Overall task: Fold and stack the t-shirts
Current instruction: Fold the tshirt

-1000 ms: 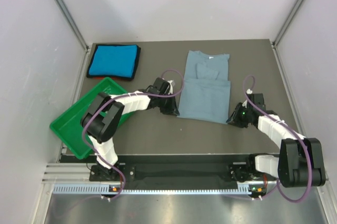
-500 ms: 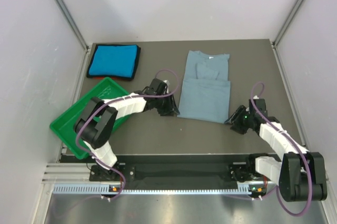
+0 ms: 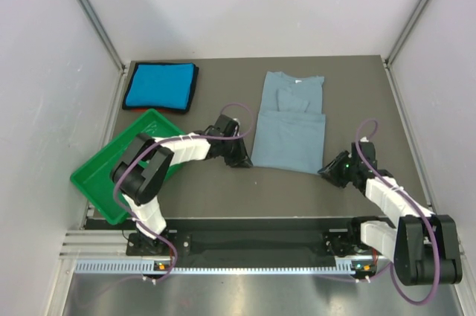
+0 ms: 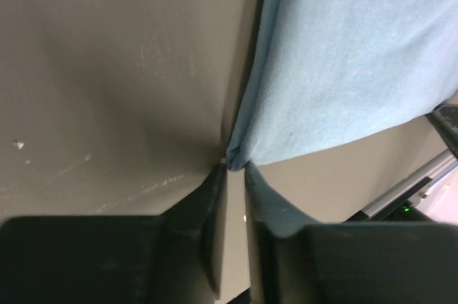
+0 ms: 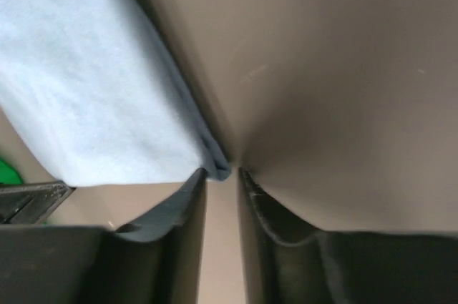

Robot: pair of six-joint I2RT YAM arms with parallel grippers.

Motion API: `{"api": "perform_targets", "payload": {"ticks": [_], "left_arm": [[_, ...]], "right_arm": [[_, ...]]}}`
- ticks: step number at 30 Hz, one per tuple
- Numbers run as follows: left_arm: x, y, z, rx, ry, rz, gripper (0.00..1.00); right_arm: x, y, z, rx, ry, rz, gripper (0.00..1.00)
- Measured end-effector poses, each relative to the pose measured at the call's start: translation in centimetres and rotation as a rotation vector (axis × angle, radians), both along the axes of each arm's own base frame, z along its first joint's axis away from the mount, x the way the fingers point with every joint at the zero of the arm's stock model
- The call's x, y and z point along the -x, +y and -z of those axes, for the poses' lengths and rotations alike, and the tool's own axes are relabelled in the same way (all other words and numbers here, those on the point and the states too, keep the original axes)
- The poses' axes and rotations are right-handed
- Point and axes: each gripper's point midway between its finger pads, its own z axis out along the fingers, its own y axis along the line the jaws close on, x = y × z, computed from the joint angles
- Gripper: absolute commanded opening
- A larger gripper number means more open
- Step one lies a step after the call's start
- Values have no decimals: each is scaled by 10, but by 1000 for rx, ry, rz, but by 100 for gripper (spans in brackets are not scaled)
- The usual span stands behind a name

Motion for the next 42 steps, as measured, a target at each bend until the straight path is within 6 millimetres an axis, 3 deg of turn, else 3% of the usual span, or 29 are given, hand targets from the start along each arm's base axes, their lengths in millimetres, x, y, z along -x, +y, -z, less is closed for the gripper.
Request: {"api": "perform_targets", "payload": {"ticks": [2,4,11,15,23,32,37,42], "left_arm": [[0,0,2,-2,5,-1,1],[-1,-2,3,2,8,2,0],[2,-6,1,-13,-8,28,0],[12,-8,-6,-43,-27,44,0],[37,-18,-58,-51,-154,78,0],[71,-12,-104,-82,-229,67,0],[62,-14,-134,-95,-274,43,0],[33,-18,-154,-129,-342,4,0]], "right_arm": [[1,-2,3,8,3,5,10],[1,-4,5,22,3,5,1],[3,-7,4,64,-8,-32,0],[7,-13,-10,107,-38,-50,0],[20,-20,-55,160,-137,-63,0],[41,-20,-100,163,-213,-69,0],[44,-21,-114,171,-237,-73,0],[25,-21,-130,188,-251,-87,0]]}}
